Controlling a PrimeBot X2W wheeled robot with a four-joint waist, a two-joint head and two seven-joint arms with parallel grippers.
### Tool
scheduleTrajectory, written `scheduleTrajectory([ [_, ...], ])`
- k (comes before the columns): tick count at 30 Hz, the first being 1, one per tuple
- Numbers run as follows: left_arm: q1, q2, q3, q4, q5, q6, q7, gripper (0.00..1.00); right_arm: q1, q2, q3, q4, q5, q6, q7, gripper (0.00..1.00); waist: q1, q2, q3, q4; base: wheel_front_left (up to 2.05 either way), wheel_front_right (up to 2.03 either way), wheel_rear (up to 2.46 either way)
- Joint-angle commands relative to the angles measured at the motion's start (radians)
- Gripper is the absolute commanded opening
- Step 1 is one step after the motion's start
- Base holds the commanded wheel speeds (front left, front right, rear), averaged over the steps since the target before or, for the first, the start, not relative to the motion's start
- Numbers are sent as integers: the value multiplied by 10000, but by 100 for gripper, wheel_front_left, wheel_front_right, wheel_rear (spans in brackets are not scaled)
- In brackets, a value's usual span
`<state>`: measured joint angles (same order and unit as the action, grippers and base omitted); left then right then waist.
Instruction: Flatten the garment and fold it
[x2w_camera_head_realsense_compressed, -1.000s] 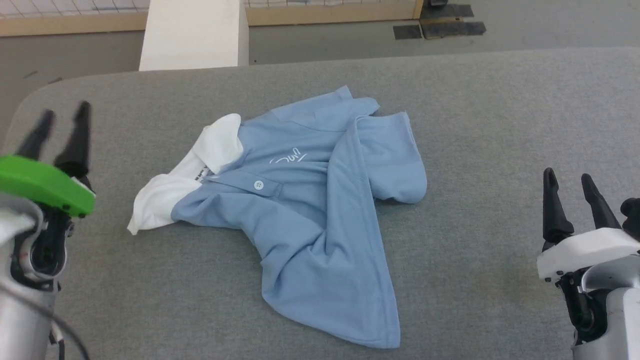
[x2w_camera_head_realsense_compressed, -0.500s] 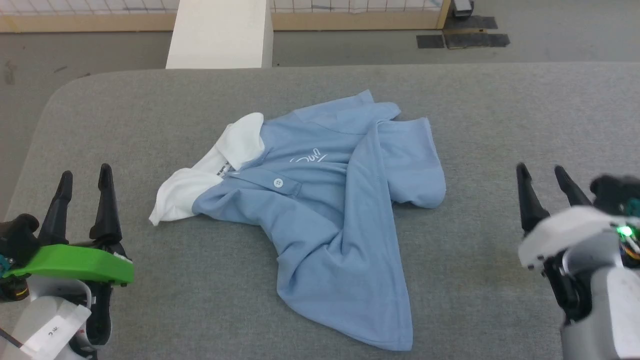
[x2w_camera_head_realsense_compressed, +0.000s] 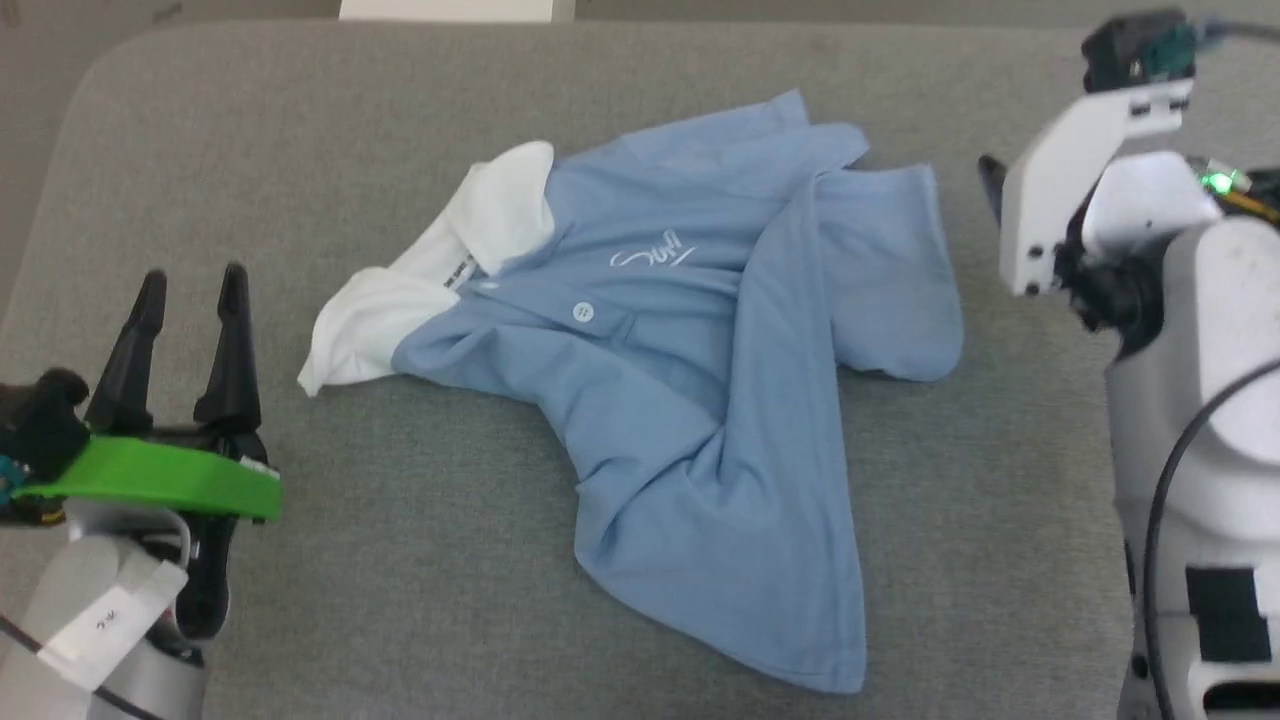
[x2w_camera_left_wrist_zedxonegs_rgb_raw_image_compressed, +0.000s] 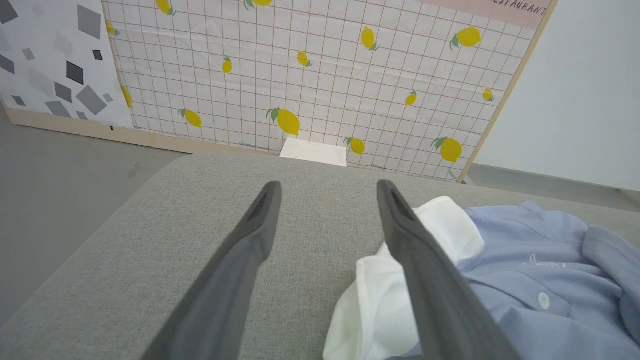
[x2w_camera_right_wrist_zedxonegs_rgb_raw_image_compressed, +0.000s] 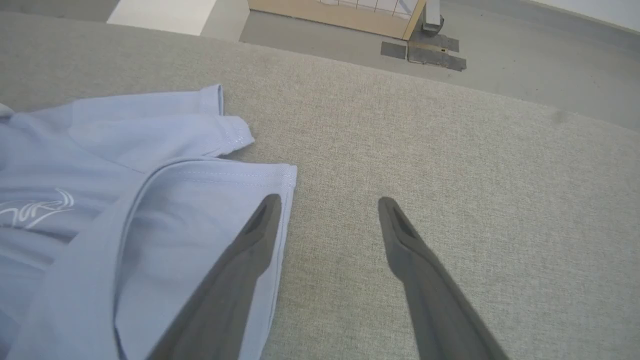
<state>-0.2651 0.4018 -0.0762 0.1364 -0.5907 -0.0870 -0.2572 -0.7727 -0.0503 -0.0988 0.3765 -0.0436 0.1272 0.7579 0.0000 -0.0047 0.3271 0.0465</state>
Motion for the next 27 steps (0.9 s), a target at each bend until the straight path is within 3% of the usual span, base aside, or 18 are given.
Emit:
scheduleTrajectory([
  [1, -260, -62, -19, 12, -8, -88, -44, 100, -305, 1, 9, 153, -311, 35, 371, 100, 0, 47, 922, 597, 0, 0, 0],
  [6, -670, -144, 24, -23, 45, -267, -44, 100, -947, 1, 493, 641, -879, 35, 1543, 100, 0, 47, 1638, 879, 0, 0, 0],
  [15, -796, -300, 221, 169, 171, -401, -45, 100, -769, 1, 1407, 1429, -406, 35, 2629, 100, 0, 47, 2022, 964, 0, 0, 0],
  [17, -781, -337, 259, 212, 204, -413, -45, 100, -729, 1, 1438, 1383, -267, 35, 2619, 0, 0, 47, 1956, 929, 0, 0, 0],
  [27, -434, -484, 144, 491, 428, -432, -45, 100, -41, -298, 747, 4, 786, 35, 1244, 0, 0, 47, 372, 367, 0, 0, 0],
])
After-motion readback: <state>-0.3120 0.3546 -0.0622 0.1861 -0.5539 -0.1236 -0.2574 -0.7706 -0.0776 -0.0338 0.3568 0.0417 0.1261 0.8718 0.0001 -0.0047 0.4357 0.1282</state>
